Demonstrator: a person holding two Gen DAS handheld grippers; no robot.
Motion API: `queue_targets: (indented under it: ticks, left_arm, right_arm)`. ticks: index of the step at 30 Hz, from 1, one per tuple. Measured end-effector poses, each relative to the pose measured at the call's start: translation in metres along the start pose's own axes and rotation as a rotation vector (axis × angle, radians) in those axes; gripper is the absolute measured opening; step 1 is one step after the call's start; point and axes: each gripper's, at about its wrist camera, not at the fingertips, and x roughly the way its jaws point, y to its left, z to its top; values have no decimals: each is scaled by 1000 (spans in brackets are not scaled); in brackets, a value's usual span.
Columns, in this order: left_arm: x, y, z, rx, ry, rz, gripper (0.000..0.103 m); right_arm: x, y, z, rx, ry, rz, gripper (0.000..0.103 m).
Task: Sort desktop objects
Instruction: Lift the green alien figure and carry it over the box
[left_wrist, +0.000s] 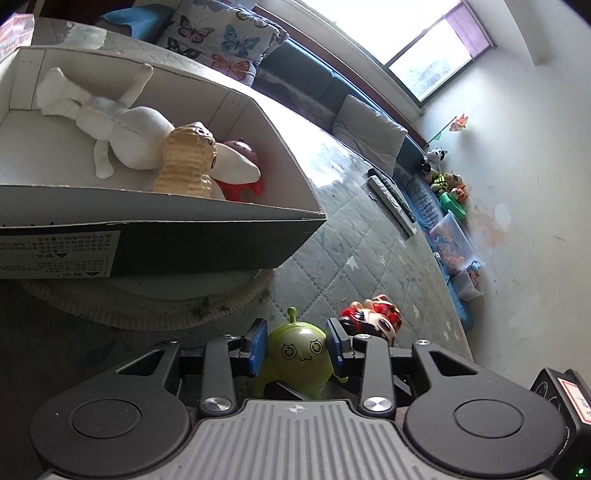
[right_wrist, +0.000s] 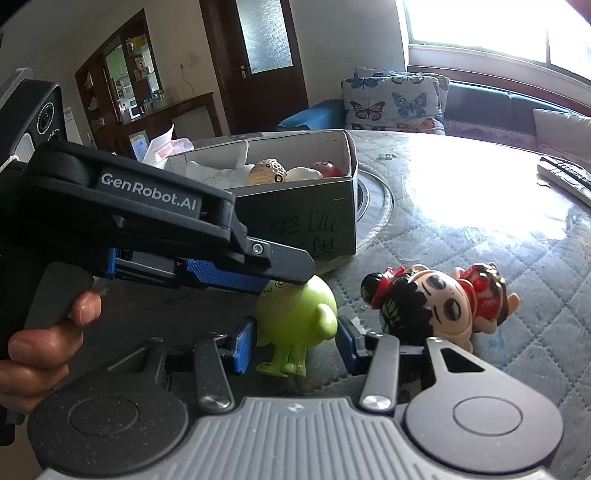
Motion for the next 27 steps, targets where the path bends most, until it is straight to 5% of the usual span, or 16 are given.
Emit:
queue_targets:
  ticks: [13,27]
  left_arm:
    - [-43,-15,3,33,-90,-20,37]
    - [-102,-17,53,59,-286,-2,37]
  right_arm:
    - [-28,17,17,-50,-65,32,47]
    - [-27,47,91,-159,-175,105,46]
